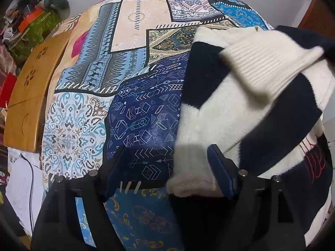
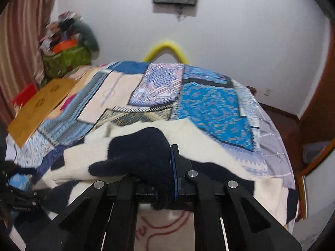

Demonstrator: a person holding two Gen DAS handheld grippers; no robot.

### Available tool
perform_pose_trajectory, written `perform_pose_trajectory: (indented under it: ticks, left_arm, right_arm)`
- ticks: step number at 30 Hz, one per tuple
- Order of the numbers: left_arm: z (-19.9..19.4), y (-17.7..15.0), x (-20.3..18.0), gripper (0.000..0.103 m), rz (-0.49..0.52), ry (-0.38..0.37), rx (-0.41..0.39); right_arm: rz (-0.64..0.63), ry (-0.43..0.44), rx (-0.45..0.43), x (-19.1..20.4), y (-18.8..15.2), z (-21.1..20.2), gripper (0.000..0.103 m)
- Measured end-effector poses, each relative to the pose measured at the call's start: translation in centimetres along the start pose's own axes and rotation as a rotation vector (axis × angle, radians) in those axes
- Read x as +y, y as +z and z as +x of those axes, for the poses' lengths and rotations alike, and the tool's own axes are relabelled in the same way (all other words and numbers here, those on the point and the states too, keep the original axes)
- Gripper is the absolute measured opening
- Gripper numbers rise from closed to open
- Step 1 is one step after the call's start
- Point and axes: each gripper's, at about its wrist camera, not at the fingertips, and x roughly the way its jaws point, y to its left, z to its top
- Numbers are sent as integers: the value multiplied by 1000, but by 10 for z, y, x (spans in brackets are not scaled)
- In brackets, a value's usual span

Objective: Fold small clothes

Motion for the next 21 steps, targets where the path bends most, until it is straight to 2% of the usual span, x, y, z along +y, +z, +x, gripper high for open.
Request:
perform_pose_trajectory:
  ticks: [6, 11, 18, 21]
  left_arm:
    - [0, 0, -2, 82, -2, -1, 3]
    - [-1, -1, -7, 83, 17, 10, -4]
    - [-1, 0, -13, 86, 41, 38, -13]
    - [-1, 0, -10, 86, 30, 28, -5]
  right_arm:
    - [73, -57, -13, -21, -11, -10, 8]
    - [167, -71, -14, -44, -20, -19, 8]
    - [262, -13, 1, -69, -27, -28, 8]
    - [214, 15, 55, -69, -32, -24, 8]
